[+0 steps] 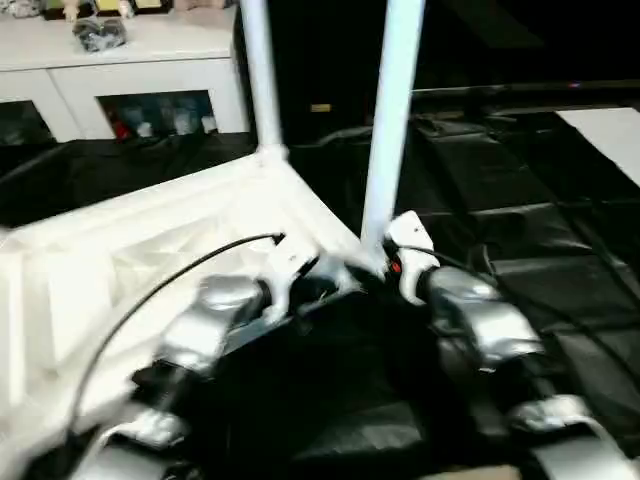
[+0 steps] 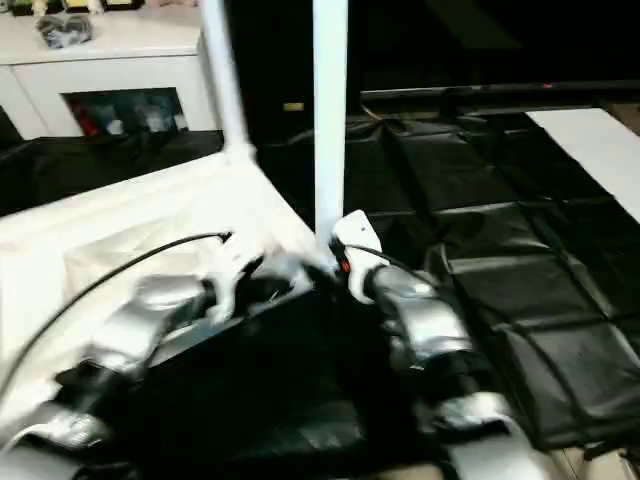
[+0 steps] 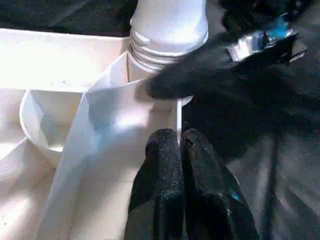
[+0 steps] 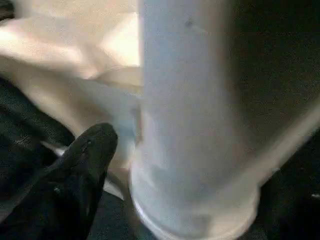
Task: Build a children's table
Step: Rotate leg to tighten
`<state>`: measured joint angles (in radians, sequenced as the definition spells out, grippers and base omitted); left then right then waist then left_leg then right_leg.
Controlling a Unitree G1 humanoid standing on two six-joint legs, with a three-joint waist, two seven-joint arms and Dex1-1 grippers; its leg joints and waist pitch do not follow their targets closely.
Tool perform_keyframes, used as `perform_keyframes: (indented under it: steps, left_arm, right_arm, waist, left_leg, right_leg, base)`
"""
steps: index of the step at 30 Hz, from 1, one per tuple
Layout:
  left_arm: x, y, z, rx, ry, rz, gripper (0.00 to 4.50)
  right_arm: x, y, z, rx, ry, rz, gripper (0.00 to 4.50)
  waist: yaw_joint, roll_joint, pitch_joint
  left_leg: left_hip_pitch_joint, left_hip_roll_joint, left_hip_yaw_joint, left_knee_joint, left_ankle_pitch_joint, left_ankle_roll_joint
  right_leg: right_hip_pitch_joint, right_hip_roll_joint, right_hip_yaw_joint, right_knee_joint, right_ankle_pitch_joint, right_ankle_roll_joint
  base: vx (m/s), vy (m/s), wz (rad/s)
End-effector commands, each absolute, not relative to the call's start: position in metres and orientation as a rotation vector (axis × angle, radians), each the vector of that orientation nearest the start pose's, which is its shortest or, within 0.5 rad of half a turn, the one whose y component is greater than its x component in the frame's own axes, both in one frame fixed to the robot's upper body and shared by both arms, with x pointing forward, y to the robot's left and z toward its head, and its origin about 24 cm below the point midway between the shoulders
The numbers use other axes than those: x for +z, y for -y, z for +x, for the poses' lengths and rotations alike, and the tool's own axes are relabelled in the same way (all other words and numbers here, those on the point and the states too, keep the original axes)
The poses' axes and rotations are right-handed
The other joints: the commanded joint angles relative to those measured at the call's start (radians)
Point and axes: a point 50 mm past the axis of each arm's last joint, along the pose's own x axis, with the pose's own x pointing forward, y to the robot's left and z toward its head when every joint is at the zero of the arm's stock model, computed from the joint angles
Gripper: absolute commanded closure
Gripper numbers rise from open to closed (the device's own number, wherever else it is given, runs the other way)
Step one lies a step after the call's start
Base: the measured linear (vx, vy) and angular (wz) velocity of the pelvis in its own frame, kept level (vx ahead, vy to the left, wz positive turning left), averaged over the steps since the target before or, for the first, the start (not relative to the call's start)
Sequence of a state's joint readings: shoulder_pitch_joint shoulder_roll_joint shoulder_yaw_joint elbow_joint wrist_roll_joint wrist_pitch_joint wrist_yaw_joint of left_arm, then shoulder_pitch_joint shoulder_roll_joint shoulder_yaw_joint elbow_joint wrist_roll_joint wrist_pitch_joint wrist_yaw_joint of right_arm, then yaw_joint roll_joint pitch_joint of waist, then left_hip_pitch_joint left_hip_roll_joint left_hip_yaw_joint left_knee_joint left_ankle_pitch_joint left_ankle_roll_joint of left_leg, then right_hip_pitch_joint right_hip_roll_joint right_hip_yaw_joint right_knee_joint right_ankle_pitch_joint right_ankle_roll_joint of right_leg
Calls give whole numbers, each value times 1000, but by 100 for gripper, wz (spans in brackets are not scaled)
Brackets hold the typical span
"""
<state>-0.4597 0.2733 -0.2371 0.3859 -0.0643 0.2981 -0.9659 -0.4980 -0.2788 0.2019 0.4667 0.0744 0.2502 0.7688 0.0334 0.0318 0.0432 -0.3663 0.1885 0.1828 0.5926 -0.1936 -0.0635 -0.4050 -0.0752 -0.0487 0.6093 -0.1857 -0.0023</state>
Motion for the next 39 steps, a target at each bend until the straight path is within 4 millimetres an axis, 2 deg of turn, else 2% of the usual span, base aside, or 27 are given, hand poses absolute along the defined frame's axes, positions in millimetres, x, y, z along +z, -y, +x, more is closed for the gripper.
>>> perform_keyframes:
  steps: [1,2,4,8,10,13,15,18,22,29,35,36,39]
  left_arm:
    - [45,-107,295,-1232,-383,165,450]
    - [43,-115,292,-1267,-404,172,450]
    - [42,-121,290,-1278,-423,184,450]
    - [41,-132,280,-1365,-434,162,450]
    - [43,-134,278,-1391,-429,138,450]
    - [46,-137,275,-1423,-428,121,450]
    - [47,-137,274,-1431,-426,113,450]
    - [48,-138,274,-1438,-423,110,450]
    - [48,-138,274,-1436,-422,113,450]
    - [48,-139,276,-1419,-413,119,450]
    - [46,-134,287,-1297,-378,143,450]
    - [47,-130,294,-1226,-365,135,450]
    - [49,-121,305,-1130,-337,121,450]
  right_arm:
    - [45,122,311,1023,-368,-235,40]
    - [50,129,304,1106,-338,-271,40]
    - [54,132,298,1167,-312,-286,40]
    - [60,140,285,1278,-331,-273,73]
    - [62,142,282,1303,-337,-272,78]
    - [63,144,281,1314,-338,-268,117]
    - [63,144,280,1320,-339,-265,119]
    - [62,143,279,1334,-348,-259,155]
    - [60,141,278,1339,-358,-256,182]
    - [56,139,276,1341,-369,-239,187]
    - [45,134,278,1244,-386,-201,188]
    - [42,131,285,1160,-378,-167,188]
    - [34,126,296,1013,-388,-122,189]
  waist:
    - [5,-16,-59]
    - [7,-13,-59]
    - [10,-14,-58]
    - [11,-15,-53]
    - [10,-15,-52]
    - [9,-16,-51]
    - [7,-19,-51]
    - [8,-18,-54]
    - [8,-19,-55]
    - [8,-19,-55]
    - [7,-20,-54]
    - [1,-18,-49]
    - [-4,-22,-50]
  left_leg:
    - [2,36,-9,-63,-153,83]
    - [3,38,-10,-62,-150,89]
    - [6,39,-8,-62,-157,92]
    - [6,39,-9,-68,-205,78]
    - [8,39,-9,-69,-219,71]
    - [9,39,-10,-70,-227,61]
    - [7,38,-10,-70,-222,58]
    - [6,38,-10,-67,-194,63]
    - [4,37,-9,-66,-175,72]
    - [5,37,-9,-65,-174,71]
    - [5,36,-10,-66,-186,62]
    - [8,34,-9,-68,-219,49]
    - [7,31,-13,-69,-239,22]
  right_leg:
    - [50,-57,41,-72,-163,-232]
    - [50,-56,40,-68,-135,-237]
    - [49,-57,40,-70,-134,-243]
    - [50,-59,40,-77,-234,-229]
    - [48,-58,41,-80,-262,-224]
    - [45,-59,42,-81,-292,-217]
    - [45,-57,42,-82,-289,-216]
    - [47,-58,42,-77,-249,-222]
    - [49,-58,41,-74,-224,-228]
    - [49,-58,41,-75,-231,-225]
    - [49,-57,40,-78,-255,-216]
    - [42,-56,41,-87,-315,-208]
    - [44,-59,38,-91,-392,-182]
  base:
    - [0,0,0]
    - [0,0,0]
    - [0,0,0]
    - [0,0,0]
    - [0,0,0]
    - [0,0,0]
    - [0,0,0]
    - [0,0,0]
    - [0,0,0]
    - [0,0,0]
    - [0,0,0]
    - [0,0,0]
    - [0,0,0]
